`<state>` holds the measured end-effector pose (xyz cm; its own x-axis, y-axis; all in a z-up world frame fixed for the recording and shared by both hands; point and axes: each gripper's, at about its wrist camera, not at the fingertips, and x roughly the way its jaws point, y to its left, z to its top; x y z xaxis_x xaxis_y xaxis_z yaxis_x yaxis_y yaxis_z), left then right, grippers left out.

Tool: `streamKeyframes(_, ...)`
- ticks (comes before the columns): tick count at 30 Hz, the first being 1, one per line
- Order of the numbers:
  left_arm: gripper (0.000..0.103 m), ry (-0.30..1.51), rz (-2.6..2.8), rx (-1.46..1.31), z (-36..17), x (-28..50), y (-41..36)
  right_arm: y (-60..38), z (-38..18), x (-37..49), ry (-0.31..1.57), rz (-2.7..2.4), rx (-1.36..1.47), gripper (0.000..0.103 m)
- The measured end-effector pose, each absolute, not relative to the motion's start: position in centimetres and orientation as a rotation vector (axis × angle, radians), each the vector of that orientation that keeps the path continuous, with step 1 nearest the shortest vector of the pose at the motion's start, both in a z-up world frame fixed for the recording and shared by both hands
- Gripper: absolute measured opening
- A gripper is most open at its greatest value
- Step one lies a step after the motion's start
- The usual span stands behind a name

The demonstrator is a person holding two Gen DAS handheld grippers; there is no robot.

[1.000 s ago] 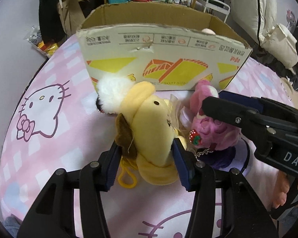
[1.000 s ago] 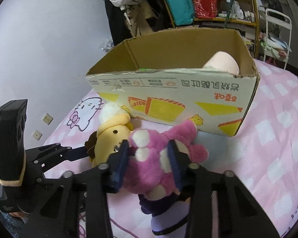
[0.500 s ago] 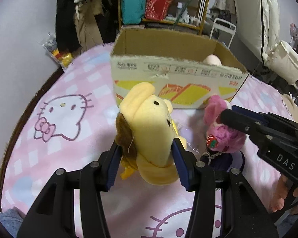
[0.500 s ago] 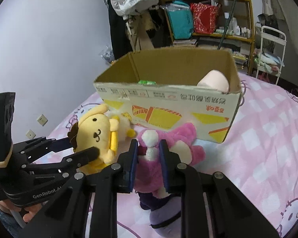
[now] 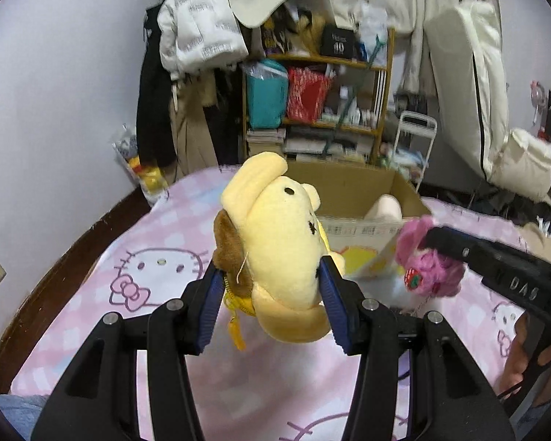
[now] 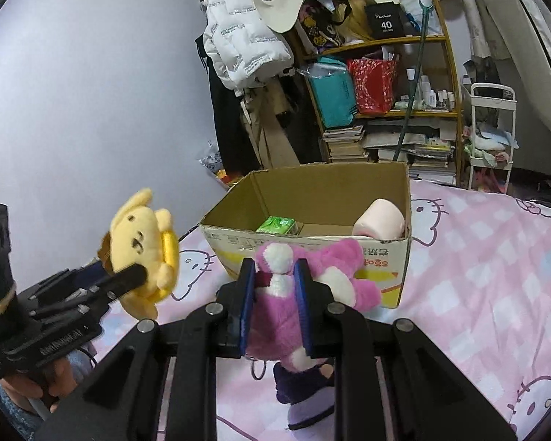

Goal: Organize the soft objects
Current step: 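Lift the yellow dog plush with the left gripper while the right gripper carries the pink bear over the box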

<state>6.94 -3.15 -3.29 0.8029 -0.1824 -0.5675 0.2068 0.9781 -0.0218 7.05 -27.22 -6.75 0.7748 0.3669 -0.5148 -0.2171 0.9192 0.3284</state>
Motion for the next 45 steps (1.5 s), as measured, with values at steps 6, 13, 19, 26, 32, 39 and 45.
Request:
streamKeyframes(6, 0.05, 0.531, -0.19, 0.061, -1.6, 6.4, -2.9, -28.0, -4.7, 6.6, 0.523, 0.31, 0.257, 0.022)
streamKeyframes(13, 0.05, 0.454, -0.202, 0.064, 0.6, 6.4, -2.9, -29.2, -1.8, 6.2, 0.418, 0.291, 0.255, 0.022)
streamKeyframes(19, 0.05, 0.365, -0.221, 0.085, 3.3, 7.0, -3.7, -30.3, 0.8, 7.3, 0.343, 0.279, 0.24, 0.022)
streamKeyframes(26, 0.05, 0.268, -0.249, 0.08, 6.6, 9.2, -5.4, -30.8, 3.3, 9.5, 0.28, 0.279, 0.23, 0.022)
streamKeyframes(32, 0.05, 0.219, -0.253, 0.092, 8.9, 11.5, -6.9, -31.0, 4.5, 11.4, 0.252, 0.285, 0.212, 0.022)
streamKeyframes(39, 0.051, 0.265, -0.248, 0.071, 6.6, 13.3, -7.2, -30.8, 2.9, 12.7, 0.288, 0.289, 0.225, 0.022)
streamKeyframes(45, 0.051, 0.349, -0.273, 0.084, 2.9, 15.1, -7.5, -30.8, 0.0, 13.5, 0.349, 0.295, 0.247, 0.023)
